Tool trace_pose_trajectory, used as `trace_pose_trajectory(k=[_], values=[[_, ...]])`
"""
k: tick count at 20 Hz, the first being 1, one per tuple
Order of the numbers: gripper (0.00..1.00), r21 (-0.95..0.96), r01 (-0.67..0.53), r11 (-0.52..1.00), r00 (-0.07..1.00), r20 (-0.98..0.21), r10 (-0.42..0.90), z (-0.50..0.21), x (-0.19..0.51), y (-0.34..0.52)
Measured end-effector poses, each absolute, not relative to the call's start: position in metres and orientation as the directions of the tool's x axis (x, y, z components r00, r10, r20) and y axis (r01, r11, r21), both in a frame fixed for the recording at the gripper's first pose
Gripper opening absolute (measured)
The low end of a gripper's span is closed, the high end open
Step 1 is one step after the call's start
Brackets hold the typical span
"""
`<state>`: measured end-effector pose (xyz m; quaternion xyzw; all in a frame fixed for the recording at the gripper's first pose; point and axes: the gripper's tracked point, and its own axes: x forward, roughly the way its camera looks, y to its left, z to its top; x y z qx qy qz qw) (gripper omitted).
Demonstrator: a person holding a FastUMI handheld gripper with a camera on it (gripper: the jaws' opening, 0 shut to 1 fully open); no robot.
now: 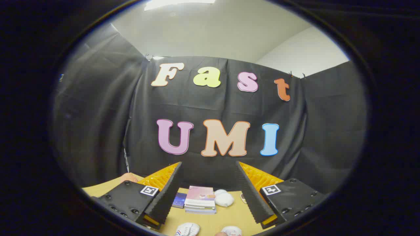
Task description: Open the storage box then place both shoes into the box .Put the left shoe in first, then the right shoe, with the right side of both shoes facing outward in a uniform manner.
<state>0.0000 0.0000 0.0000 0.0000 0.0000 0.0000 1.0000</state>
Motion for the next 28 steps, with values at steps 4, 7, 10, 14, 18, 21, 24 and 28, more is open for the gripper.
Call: trace_pose_trajectory(k=[4,7,10,14,18,21,24,28], values=[[0.98,0.023,-0.030,0.999,0.999,-0.027,0.031,-0.012,0.006,0.010],[0.98,0.013,-0.044,0.999,0.998,-0.045,0.045,-0.019,0.008,0.018],[0.98,-0.008,-0.068,0.998,0.996,-0.054,0.067,-0.022,0.007,0.028],[0.98,-0.030,-0.083,0.996,0.995,-0.049,0.082,-0.019,0.009,0.033],[0.98,-0.023,-0.094,0.995,0.994,-0.052,0.092,-0.019,0.010,0.037],[0.98,-0.032,-0.110,0.993,0.992,-0.071,0.107,-0.025,0.008,0.041],[0.98,-0.017,-0.148,0.989,0.985,-0.088,0.146,-0.037,0.004,0.053],[0.98,0.042,-0.203,0.978,0.967,-0.150,0.207,-0.066,0.000,0.070]])
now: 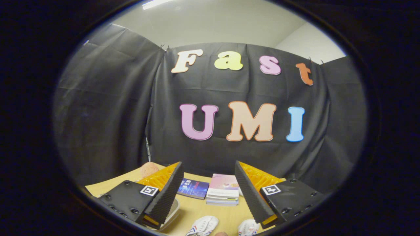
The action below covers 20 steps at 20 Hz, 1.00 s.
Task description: Open the storage box then place both shoes into the box .Put the left shoe in first, then the right shoe, with the right side of both shoes facing outward in a uniform manner.
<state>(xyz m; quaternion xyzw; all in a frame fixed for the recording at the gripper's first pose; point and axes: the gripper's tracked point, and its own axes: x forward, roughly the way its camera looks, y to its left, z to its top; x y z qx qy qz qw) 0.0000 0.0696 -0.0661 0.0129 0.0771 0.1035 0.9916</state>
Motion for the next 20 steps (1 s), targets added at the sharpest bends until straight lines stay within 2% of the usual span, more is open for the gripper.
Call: trace_pose_trajectory(k=[4,9,12,15,20], values=[[0.98,0.123,-0.280,0.952,0.921,-0.244,0.303,-0.110,-0.008,0.099],[0.99,0.246,-0.367,0.897,0.814,-0.382,0.438,-0.178,-0.032,0.139],[0.98,0.327,-0.398,0.857,0.751,-0.421,0.509,-0.210,-0.048,0.161],[0.96,0.412,-0.410,0.814,0.673,-0.465,0.575,-0.244,-0.064,0.176],[0.96,0.485,-0.387,0.784,0.604,-0.509,0.613,-0.282,-0.081,0.185]])
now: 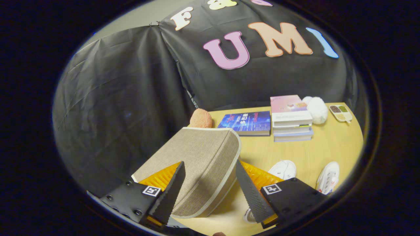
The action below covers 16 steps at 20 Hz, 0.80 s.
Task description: Open the storage box then place both shoes into the box .Put the left shoe in first, then the right shoe, with the right side of both shoes facing outward in a uniform manner.
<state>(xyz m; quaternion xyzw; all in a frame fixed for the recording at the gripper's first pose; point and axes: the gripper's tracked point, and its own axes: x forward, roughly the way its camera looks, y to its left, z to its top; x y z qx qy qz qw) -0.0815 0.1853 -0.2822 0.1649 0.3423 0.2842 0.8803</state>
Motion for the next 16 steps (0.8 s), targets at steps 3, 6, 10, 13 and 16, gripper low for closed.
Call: trace_pose_trajectory(k=[3,6,10,13,16], values=[[0.97,0.520,-0.372,0.768,0.565,-0.529,0.633,-0.300,-0.088,0.193],[0.97,0.581,-0.343,0.738,0.550,-0.513,0.659,-0.304,-0.089,0.199],[0.99,0.720,-0.251,0.647,0.504,-0.474,0.722,-0.312,-0.097,0.206],[1.00,0.819,-0.133,0.558,0.475,-0.441,0.761,-0.318,-0.099,0.212],[1.00,0.868,-0.056,0.493,0.452,-0.419,0.788,-0.320,-0.104,0.214]])
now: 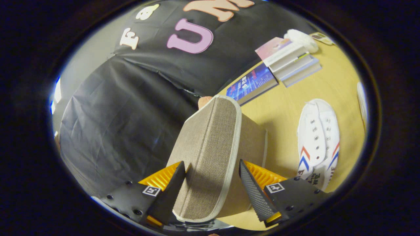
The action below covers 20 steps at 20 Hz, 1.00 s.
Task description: Open the storage box then place both shoes into the box .Put the left shoe in first, then the right shoe, with the right side of both shoes facing outward in a uniform manner.
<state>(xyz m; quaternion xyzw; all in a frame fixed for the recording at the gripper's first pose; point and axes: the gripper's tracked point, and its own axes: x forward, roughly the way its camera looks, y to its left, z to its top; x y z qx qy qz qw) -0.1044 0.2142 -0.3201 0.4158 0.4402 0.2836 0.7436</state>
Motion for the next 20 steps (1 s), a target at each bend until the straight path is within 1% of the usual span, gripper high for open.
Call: trace_pose_trajectory(k=[3,7,12,15,20], values=[[0.98,0.887,-0.049,0.458,0.399,-0.403,0.823,-0.313,-0.114,0.225],[0.95,0.891,-0.035,0.452,0.335,-0.416,0.846,-0.302,-0.135,0.225],[0.95,0.913,-0.050,0.406,0.343,-0.366,0.865,-0.263,-0.134,0.224],[0.94,0.913,-0.115,0.391,0.336,-0.335,0.880,-0.234,-0.128,0.236],[0.94,0.899,-0.251,0.358,0.269,-0.290,0.918,-0.186,-0.117,0.291]])
